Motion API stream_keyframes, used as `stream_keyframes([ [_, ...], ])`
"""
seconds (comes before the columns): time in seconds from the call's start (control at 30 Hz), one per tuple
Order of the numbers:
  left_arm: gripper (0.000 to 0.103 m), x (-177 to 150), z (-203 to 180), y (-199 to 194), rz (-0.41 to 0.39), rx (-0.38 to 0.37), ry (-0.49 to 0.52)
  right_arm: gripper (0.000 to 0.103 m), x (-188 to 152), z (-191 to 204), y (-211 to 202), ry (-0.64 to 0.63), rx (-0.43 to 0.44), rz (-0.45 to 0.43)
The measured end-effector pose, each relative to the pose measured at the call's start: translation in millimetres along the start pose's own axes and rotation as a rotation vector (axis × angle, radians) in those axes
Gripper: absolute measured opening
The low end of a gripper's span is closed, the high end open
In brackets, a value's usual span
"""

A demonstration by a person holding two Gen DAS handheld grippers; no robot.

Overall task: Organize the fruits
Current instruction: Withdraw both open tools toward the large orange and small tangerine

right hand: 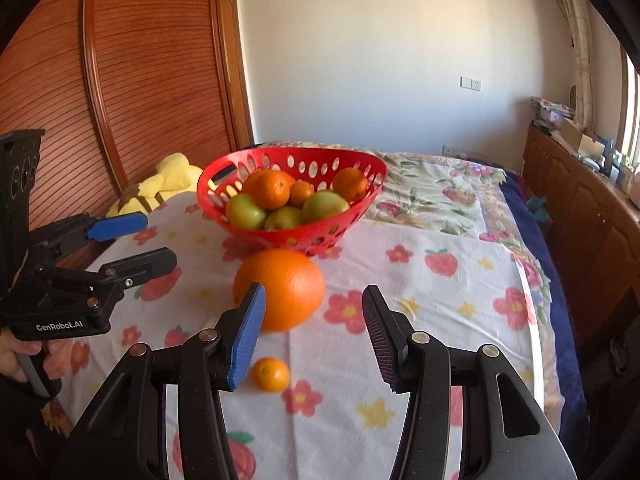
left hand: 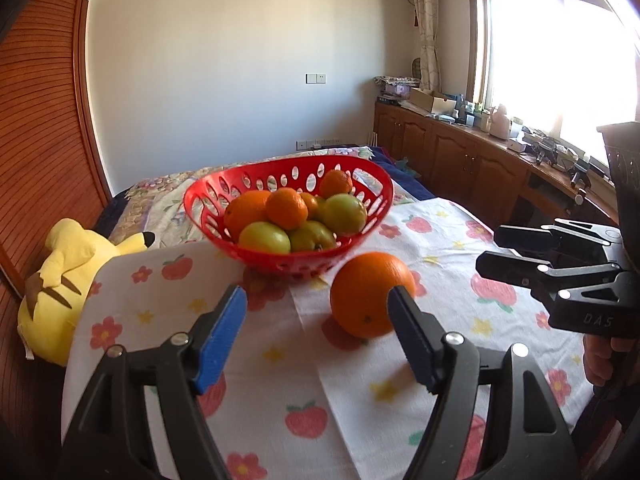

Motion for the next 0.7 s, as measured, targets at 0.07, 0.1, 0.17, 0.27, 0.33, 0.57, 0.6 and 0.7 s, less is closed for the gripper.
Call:
stream_keyframes([
  [0.07,0.074,-7,-2,-5,0.004,-0.001,0.004,0.051,-5,4,-3,0.001,0.0,0.0],
  [0.1,0.074,-9,-3,-7,0.004,0.001,0.004,0.051,-7,5,-4,0.003,0.0,0.001],
  [0.17,0.074,-16,-5,-12,0.006,0.004,0.002,0.051,-12,7,-7,0.008,-0.001,0.001],
  [0.27,0.074,-26,-6,-17,0.006,0.006,-0.003,0.051,-21,10,-9,0.016,0.0,0.005],
  [0.33,0.074,-32,-8,-18,0.002,0.003,-0.006,0.051,-28,12,-9,0.023,0.003,0.011],
  [0.57,0.08,-53,-9,-11,0.001,-0.022,-0.032,0.051,-53,15,4,0.037,0.011,0.057],
  [0.6,0.08,-56,-10,-9,0.002,-0.026,-0.034,0.051,-56,16,7,0.036,0.009,0.065],
  [0.7,0.08,-59,-11,-6,-0.006,-0.013,-0.021,0.051,-64,16,17,0.032,0.007,0.087],
])
Point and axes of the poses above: each gripper's, at about its wrist camera, not at the fingertips, and y roughly the way its jaws point, z to its left, x to its top, the point moved 4 cm from there along y, roughly the way its jaws point, and after that the axes turned 4 degrees about y, right-handed, at the moved point
